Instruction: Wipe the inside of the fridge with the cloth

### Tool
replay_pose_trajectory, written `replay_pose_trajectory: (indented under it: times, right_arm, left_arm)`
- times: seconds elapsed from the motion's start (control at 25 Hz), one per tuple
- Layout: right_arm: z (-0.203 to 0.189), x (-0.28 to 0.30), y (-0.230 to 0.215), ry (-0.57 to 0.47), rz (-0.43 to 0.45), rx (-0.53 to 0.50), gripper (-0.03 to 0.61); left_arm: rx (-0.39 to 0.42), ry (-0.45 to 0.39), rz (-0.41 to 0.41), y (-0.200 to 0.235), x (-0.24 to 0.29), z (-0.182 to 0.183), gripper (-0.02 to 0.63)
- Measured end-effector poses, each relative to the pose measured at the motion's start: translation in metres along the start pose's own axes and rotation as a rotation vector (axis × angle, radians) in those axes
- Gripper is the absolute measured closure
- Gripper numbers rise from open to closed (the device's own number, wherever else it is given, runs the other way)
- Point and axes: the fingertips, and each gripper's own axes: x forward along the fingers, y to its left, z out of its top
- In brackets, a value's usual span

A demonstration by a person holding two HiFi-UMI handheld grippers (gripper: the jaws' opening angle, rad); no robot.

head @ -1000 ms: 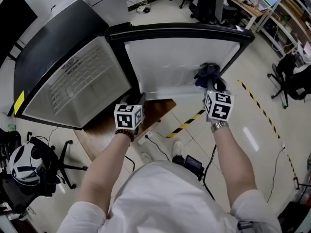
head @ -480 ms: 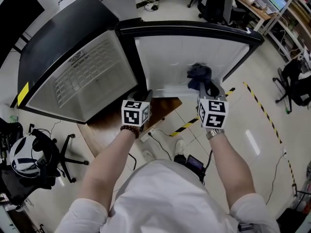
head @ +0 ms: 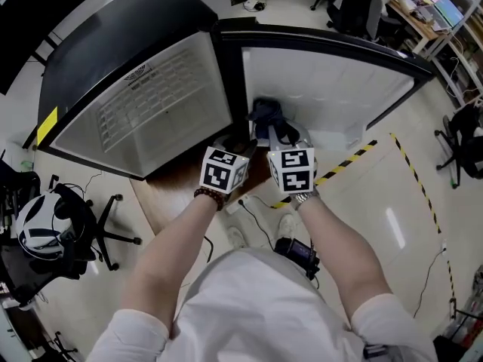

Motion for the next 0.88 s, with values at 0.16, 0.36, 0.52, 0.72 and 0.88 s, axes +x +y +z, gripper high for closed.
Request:
replay_pose_trajectory:
  times: [0.16,0.36,0.52,0.72,0.88]
  right_arm:
    - [-0.004,0.015,0.009,0.018,0.005,0.0,0.514]
    - [-0.016,0.023,0.003,0.046,-0.027,0.001,0.514]
    - [-0.025,0.018,-0.013,0.062,-0.068,0.004,0.514]
    - [-0.035,0.005,-0.036,0.081,-0.12,0.021,0.514]
    - [-0.044,-0.007,-0.064,0.096,-0.173,0.036,0.514]
  left_arm:
    - [-0.009,-0.002,-0.007,0.004,-0.012,-0.009,0.476]
    - [-0.031,0.009,0.0,0.012,-0.021,-0.026,0.477]
    - [-0.048,0.005,-0.009,0.008,-0.023,-0.03,0.477]
    - [-0.082,-0.005,-0.035,-0.002,-0.02,-0.029,0.477]
    - [-0.112,-0.005,-0.058,-0.011,-0.014,-0.028,0.477]
